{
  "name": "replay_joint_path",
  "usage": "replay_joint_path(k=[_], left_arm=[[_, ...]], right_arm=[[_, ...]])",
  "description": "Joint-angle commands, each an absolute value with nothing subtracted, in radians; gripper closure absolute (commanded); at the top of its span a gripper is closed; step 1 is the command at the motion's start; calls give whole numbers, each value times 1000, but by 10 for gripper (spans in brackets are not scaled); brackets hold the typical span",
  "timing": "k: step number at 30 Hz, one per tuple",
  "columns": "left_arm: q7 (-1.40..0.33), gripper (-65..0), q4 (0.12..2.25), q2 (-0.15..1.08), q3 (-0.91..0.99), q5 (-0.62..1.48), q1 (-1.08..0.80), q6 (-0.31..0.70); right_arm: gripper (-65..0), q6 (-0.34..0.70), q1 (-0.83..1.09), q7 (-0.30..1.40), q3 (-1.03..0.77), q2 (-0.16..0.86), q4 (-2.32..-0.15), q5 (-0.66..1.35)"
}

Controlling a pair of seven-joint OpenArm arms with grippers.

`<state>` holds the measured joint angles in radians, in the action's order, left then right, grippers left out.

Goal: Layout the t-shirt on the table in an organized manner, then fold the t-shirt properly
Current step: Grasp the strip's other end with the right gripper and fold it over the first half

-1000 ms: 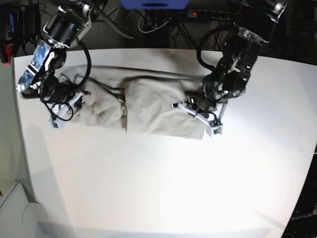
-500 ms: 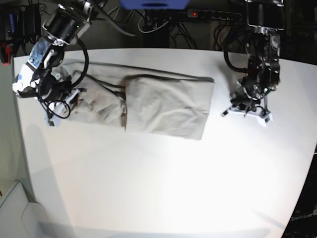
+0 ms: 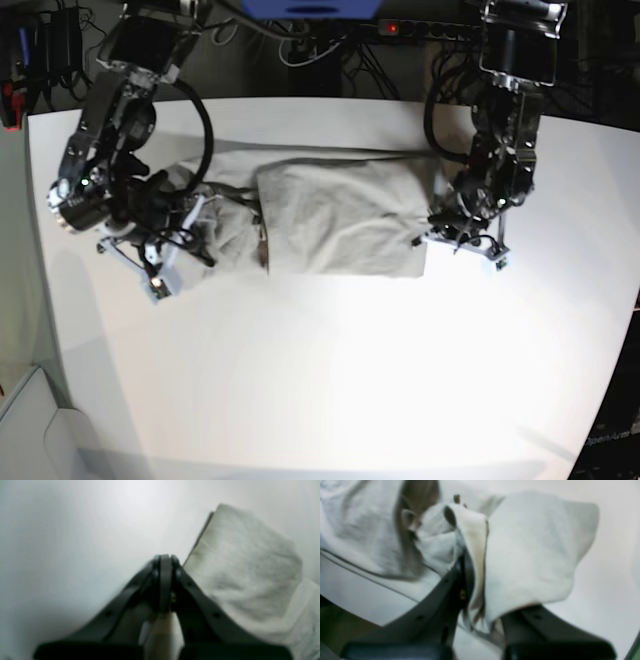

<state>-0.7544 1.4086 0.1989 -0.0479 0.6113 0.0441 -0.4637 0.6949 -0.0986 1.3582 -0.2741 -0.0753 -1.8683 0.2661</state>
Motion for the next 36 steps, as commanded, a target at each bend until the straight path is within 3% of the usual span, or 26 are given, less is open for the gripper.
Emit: replay_joint_path(k=[1, 7, 18, 24, 30, 36], left_arm=[[-796, 0, 1408, 199, -51, 627, 35, -486], [-797, 0, 1465, 206, -42, 627, -7, -486], [-797, 0, 1515, 223, -41, 627, -18, -489], [-799, 0, 1515, 225, 73, 627, -30, -487], [-906, 0, 1547, 225, 196, 621, -38, -486], [-923, 0, 1560, 228, 225, 618, -42, -486]], right_arm=[[0, 698, -114, 1345, -251, -90, -1902, 291], [0, 698, -117, 1334, -113, -157, -1911, 286], [0, 698, -124, 1228, 166, -157, -1873, 288], [0, 698, -173, 1136, 240, -157, -1733, 289], [0, 698, -232, 1078, 289, -157, -1636, 289], [0, 698, -278, 1033, 343, -157, -1564, 289]])
